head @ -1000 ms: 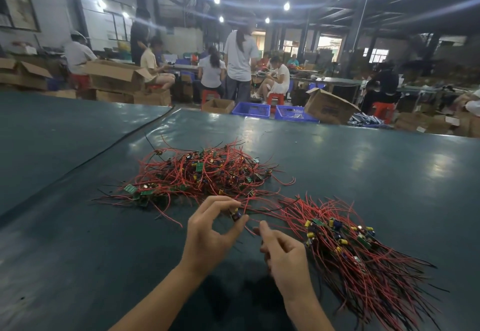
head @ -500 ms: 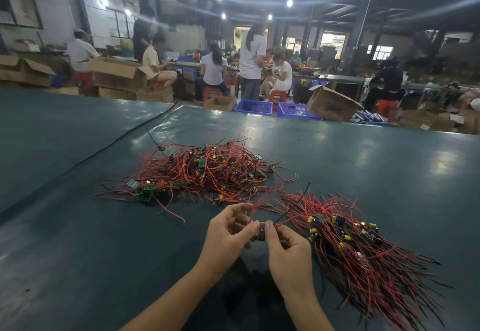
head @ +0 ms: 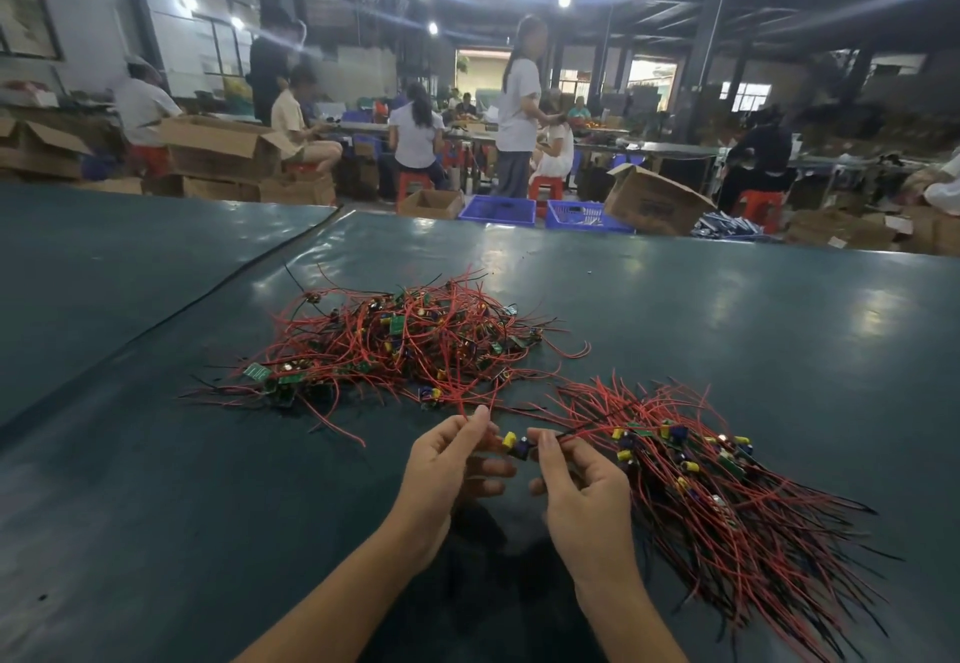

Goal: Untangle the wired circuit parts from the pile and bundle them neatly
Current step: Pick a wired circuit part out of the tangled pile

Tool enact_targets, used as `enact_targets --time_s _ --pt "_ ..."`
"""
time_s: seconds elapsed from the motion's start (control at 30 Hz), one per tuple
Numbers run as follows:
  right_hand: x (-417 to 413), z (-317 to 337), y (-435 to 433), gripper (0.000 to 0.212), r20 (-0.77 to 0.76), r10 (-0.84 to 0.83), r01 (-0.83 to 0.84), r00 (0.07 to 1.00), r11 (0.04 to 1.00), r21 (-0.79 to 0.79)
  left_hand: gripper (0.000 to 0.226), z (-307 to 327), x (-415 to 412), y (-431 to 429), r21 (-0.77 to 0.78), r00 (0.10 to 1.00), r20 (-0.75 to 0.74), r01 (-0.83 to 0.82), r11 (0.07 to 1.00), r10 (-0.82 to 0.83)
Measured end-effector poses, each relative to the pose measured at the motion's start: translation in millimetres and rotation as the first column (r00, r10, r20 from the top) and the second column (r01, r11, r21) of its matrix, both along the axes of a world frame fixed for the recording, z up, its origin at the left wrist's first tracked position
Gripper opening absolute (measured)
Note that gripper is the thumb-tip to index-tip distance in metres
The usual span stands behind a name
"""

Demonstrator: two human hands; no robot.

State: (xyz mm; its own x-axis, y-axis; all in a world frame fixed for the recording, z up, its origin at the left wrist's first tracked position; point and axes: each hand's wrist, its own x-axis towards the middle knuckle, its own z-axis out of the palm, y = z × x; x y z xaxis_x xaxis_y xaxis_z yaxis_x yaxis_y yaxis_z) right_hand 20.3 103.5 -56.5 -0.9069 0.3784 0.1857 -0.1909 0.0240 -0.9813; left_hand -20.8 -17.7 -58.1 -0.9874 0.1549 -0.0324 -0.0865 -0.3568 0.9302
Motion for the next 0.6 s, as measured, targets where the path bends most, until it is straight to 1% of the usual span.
enact_targets --time_s 0.1,0.17,0.27,0.33,0.4,0.5,0.6 --pt "0.7 0.5 -2.6 0.024 -0.033 0.061 -0.059 0.998 0.996 0.063 0.046 0.3 3.1 1.0 -0.141 0.992 -0.066 0.100 0.985 -0.110" --pt "0.3 -0.1 -2.8 0.023 -0.042 0.075 -0.070 0.996 0.991 0.114 0.049 -0.1 4.7 2.4 -0.200 0.986 -0.110 0.103 0.974 -0.127" --pt "-0.2 -0.6 -0.1 0.021 -0.023 0.031 -0.029 0.999 0.993 0.113 0.047 -1.2 5.5 2.7 -0.226 0.988 -0.119 0.074 0.971 -0.103" --pt "0.2 0.2 1.5 0.021 0.005 -0.007 0.006 1.000 0.997 0.079 0.043 -1.8 6.0 3.5 -0.240 0.985 -0.127 0.084 0.967 -0.118" --pt "1.4 1.7 -0.1 0.027 0.023 -0.020 0.019 1.000 0.999 0.036 0.038 -2.0 7.3 4.6 -0.247 0.981 -0.153 0.081 0.966 -0.121" --pt "3.9 3.6 -5.4 0.034 0.027 0.012 -0.012 1.000 1.000 -0.004 0.038 -1.1 8.8 4.1 -0.245 0.975 -0.189 0.065 0.967 -0.113" --pt "3.9 4.1 -7.6 0.033 0.024 0.034 -0.034 0.999 0.999 -0.019 0.036 -0.6 8.8 1.7 -0.262 0.959 -0.231 0.099 0.960 -0.162"
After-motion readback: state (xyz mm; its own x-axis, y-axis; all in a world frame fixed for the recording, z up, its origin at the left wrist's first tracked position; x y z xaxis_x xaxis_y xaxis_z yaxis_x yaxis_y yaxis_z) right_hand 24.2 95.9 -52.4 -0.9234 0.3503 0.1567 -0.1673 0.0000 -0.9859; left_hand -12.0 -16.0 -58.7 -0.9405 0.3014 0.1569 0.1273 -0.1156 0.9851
